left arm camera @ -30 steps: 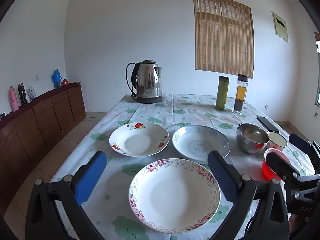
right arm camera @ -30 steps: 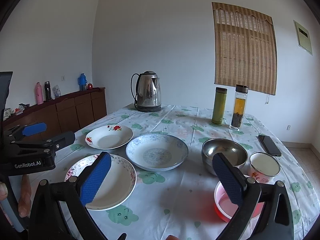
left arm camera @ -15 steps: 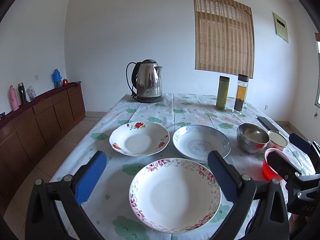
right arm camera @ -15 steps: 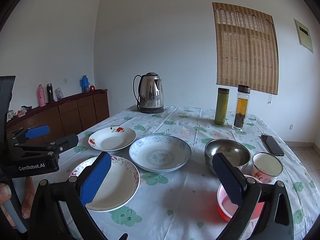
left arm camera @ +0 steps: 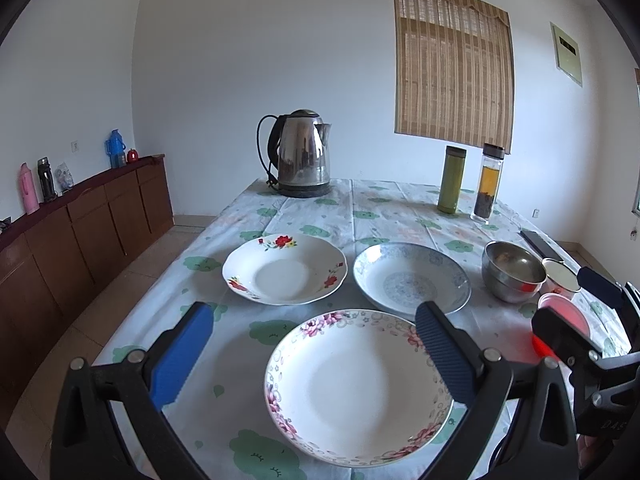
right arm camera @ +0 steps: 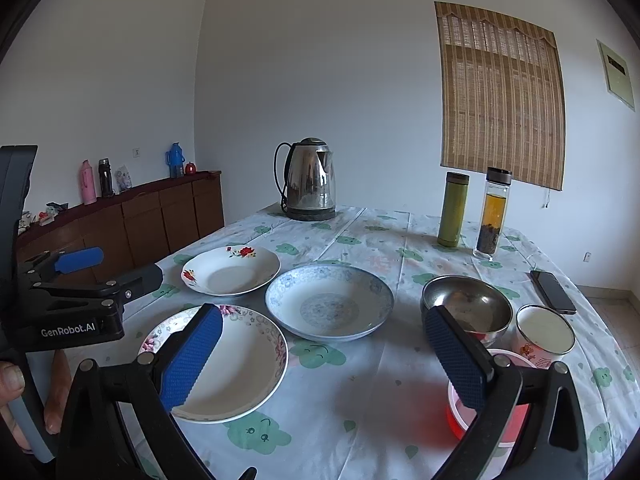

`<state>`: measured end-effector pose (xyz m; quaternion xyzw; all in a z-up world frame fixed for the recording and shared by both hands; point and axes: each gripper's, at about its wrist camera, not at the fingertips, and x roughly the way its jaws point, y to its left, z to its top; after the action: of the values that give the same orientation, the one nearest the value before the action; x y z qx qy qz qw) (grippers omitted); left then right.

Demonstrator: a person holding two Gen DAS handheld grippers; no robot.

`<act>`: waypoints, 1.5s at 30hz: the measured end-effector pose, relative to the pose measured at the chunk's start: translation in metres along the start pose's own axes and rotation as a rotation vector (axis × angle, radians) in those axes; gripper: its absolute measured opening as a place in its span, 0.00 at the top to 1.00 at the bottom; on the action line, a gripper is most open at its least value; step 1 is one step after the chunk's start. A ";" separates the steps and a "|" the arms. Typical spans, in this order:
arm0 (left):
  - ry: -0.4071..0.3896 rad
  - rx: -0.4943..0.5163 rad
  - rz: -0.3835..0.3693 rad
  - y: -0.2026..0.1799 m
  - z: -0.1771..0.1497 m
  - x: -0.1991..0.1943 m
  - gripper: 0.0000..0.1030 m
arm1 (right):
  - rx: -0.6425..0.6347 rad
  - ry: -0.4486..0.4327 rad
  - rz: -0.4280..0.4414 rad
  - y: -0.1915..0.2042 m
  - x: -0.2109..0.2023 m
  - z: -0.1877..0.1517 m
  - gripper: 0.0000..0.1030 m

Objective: Organize plates and bowls
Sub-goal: 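Grasp the pink-floral plate rim with the left gripper while the right gripper grasps it too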

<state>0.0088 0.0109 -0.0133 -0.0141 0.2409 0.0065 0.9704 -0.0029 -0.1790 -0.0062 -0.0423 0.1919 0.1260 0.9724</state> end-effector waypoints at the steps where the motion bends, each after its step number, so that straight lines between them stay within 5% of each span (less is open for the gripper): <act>1: 0.003 -0.003 0.003 0.001 -0.001 0.001 0.00 | -0.001 0.004 0.002 0.001 0.002 -0.001 0.01; 12: 0.113 -0.037 0.032 0.024 -0.020 0.037 0.02 | -0.021 0.081 0.014 0.009 0.034 -0.012 0.05; 24: 0.274 -0.109 0.017 0.048 -0.043 0.075 0.50 | -0.040 0.263 0.090 0.021 0.084 -0.029 0.50; 27: 0.308 -0.116 -0.006 0.048 -0.048 0.082 0.67 | -0.042 0.303 0.094 0.022 0.094 -0.033 0.52; 31: 0.327 -0.108 -0.007 0.046 -0.051 0.084 0.74 | -0.052 0.343 0.103 0.024 0.102 -0.038 0.54; 36: 0.340 -0.101 -0.008 0.045 -0.054 0.087 0.80 | -0.052 0.382 0.122 0.025 0.110 -0.043 0.72; 41: 0.346 -0.081 -0.009 0.041 -0.055 0.090 0.82 | -0.054 0.419 0.144 0.027 0.116 -0.045 0.73; 45: 0.340 -0.056 -0.009 0.037 -0.055 0.090 0.88 | -0.053 0.428 0.161 0.028 0.118 -0.045 0.86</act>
<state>0.0619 0.0462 -0.1045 -0.0433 0.4012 0.0065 0.9149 0.0788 -0.1313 -0.0944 -0.0783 0.3929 0.1963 0.8949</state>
